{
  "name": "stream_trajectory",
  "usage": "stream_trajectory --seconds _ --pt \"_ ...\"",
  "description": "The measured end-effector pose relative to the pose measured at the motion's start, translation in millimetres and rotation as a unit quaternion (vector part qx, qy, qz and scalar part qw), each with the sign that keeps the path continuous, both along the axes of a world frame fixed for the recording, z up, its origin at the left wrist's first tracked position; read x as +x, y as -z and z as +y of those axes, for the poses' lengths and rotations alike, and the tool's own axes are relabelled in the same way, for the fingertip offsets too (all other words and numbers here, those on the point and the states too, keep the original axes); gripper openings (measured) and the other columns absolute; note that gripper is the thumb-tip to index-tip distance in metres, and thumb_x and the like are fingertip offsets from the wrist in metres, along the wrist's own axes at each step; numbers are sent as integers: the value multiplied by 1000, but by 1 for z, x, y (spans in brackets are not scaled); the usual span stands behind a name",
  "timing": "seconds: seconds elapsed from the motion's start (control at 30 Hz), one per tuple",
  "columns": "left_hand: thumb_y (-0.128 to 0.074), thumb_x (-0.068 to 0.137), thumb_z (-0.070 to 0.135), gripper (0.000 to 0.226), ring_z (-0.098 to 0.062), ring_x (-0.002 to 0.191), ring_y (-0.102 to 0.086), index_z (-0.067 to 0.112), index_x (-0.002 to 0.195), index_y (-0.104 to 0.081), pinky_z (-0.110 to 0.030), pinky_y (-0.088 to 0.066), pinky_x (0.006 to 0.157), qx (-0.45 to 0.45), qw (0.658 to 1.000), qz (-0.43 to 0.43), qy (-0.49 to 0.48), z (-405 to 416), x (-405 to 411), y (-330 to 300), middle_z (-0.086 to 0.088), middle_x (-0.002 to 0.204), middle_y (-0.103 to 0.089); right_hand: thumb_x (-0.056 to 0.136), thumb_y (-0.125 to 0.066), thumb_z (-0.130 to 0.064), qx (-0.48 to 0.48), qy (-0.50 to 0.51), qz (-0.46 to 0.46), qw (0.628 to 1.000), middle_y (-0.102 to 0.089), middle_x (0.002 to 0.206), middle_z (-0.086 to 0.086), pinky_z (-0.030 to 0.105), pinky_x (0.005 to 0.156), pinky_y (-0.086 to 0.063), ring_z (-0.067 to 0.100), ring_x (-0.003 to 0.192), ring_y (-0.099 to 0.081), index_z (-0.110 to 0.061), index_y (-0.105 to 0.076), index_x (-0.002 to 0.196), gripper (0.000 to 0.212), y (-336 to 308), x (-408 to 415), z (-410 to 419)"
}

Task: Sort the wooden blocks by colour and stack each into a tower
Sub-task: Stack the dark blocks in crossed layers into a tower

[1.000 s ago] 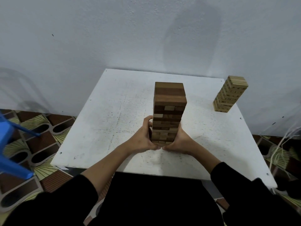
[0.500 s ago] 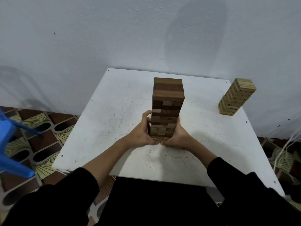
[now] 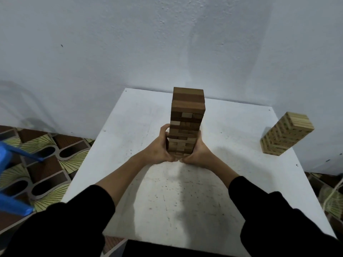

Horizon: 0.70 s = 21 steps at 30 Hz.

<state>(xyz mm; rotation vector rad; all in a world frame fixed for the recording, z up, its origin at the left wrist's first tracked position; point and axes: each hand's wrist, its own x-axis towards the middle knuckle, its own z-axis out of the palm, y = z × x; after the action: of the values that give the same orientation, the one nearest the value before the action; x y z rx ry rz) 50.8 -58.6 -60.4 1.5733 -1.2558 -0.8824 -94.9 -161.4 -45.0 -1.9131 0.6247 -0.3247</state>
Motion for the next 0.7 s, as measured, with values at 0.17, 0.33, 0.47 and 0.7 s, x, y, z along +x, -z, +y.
stream_trajectory --seconds 0.17,0.33,0.47,0.7 --pt "-84 63 -3 107 5 107 -54 18 141 -15 -18 -53 82 -2 1000 -11 5 -20 19 2 -1 123 -46 53 -78 -12 -26 -1 -13 1000 -54 108 -8 25 88 -51 9 104 -58 -6 -8 142 113 1 15 -17" --pt "-83 64 -5 107 6 105 -54 18 142 -14 -17 -52 82 -2 1000 -15 8 -35 32 3 -4 125 -45 54 -80 -8 -43 -4 -17 999 -54 108 -11 24 88 -51 -1 101 -57 -2 -10 141 112 5 28 -35" --pt "-84 63 -3 108 1 103 -57 18 142 -14 -25 -56 82 -4 1000 -27 0 -43 38 4 -6 124 -45 56 -80 -3 -27 0 -20 999 -53 117 6 35 97 -47 16 108 -56 -1 -9 141 111 5 37 -43" --pt "-83 62 -4 107 -18 105 -61 22 140 -14 -35 -58 81 2 1000 -10 -13 -45 39 3 -12 122 -48 54 -80 -16 -51 -22 -14 998 -56 114 5 34 90 -53 18 106 -59 -2 -10 141 113 11 40 -49"
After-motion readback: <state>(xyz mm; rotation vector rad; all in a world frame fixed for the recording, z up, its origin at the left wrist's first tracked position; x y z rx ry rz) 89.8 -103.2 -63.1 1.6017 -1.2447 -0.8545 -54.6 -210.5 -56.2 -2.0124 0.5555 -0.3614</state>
